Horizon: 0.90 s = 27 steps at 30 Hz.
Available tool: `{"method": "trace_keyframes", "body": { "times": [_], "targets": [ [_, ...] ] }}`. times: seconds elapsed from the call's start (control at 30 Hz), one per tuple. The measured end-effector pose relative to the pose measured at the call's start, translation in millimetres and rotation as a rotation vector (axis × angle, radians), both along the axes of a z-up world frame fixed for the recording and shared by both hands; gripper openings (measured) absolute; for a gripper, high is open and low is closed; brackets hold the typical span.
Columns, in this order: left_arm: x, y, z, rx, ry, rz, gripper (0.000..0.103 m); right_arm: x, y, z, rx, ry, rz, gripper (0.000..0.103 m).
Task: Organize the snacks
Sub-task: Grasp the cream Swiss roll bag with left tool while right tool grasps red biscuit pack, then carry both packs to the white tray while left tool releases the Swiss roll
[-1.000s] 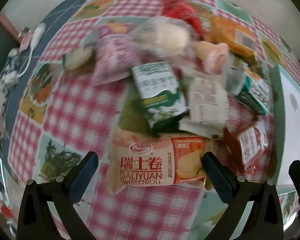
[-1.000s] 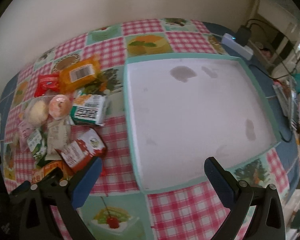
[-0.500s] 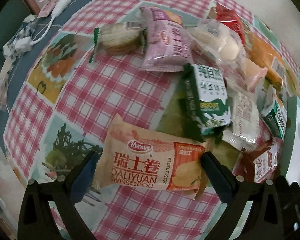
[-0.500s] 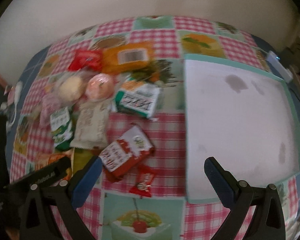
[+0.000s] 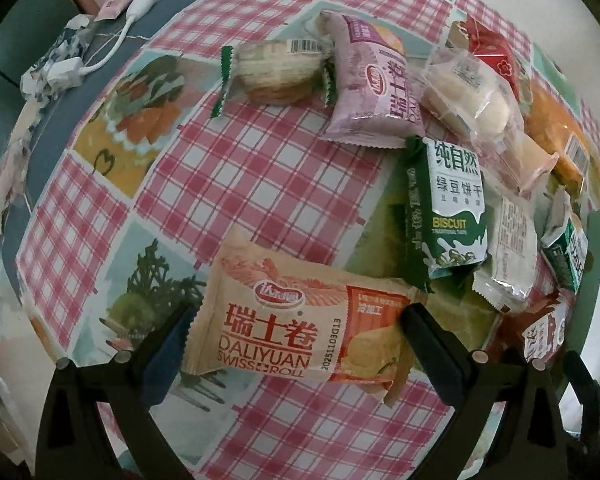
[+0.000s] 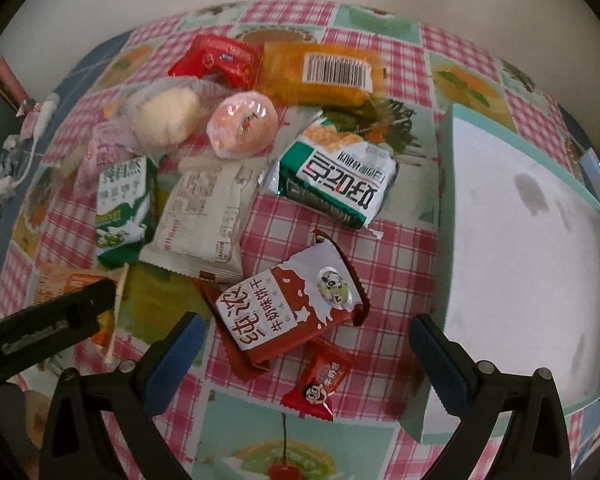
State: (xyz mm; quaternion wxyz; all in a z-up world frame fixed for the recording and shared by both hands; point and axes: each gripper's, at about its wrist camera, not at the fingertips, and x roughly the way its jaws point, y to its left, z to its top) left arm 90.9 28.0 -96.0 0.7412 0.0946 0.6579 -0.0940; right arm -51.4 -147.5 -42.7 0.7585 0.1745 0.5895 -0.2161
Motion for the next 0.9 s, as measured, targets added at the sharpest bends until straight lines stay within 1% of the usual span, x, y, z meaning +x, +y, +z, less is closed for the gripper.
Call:
{"method": "trace_keyframes", "body": {
  "times": [0.07,0.1,0.13,0.17,0.3,0.43,0.5,0.6,0.73,0.77,0.87,0.9],
  "targets": [
    [-4.1,-1.9,-1.3,0.004,0.004,-0.003,0.102,2.5,-0.2,-5.4,-0.001,0.015,0.0,0.103],
    [-8.2,-6.7,-3.0,0.006,0.007,-0.003,0.102,4.5,0.8,-6.3,-0.02,0.023,0.003,0.103],
    [-10.3,-16.8,9.2,0.008,0.016,-0.002,0.102,6.5,1.9,-7.0,-0.024,0.026,0.008,0.103],
    [-10.4,-17.6,8.2,0.007,0.019,-0.003,0.102,9.0,2.2,-9.1,-0.022,0.025,0.01,0.103],
    [-10.6,-24.0,7.8,0.009,0.019,-0.014,0.102,16.7,4.7,-12.9,-0.017,0.022,0.011,0.097],
    [-12.9,-30.7,6.5,0.012,0.02,-0.029,0.102,25.7,6.4,-17.1,-0.022,0.025,0.014,0.081],
    [-13.9,-32.5,7.4,0.011,0.023,-0.034,0.101,24.0,5.3,-19.1,-0.017,0.021,0.007,0.08],
    [-17.1,-35.6,8.7,-0.005,0.03,-0.042,0.095,21.1,3.9,-18.0,-0.014,0.012,0.002,0.078],
    [-22.9,-42.0,10.6,-0.006,0.022,-0.061,0.089,15.0,3.2,-14.1,-0.021,0.012,0.0,0.074],
    [-24.2,-43.1,11.4,-0.011,0.023,-0.064,0.085,13.2,2.5,-13.2,-0.028,-0.003,-0.013,0.073],
    [-29.2,-45.7,16.8,-0.013,0.012,-0.076,0.082,7.9,-0.6,-11.1,-0.023,-0.009,-0.027,0.072],
    [-29.9,-45.9,17.8,-0.014,0.011,-0.078,0.08,6.9,-2.1,-10.9,-0.02,-0.011,-0.034,0.072]
  ]
}}
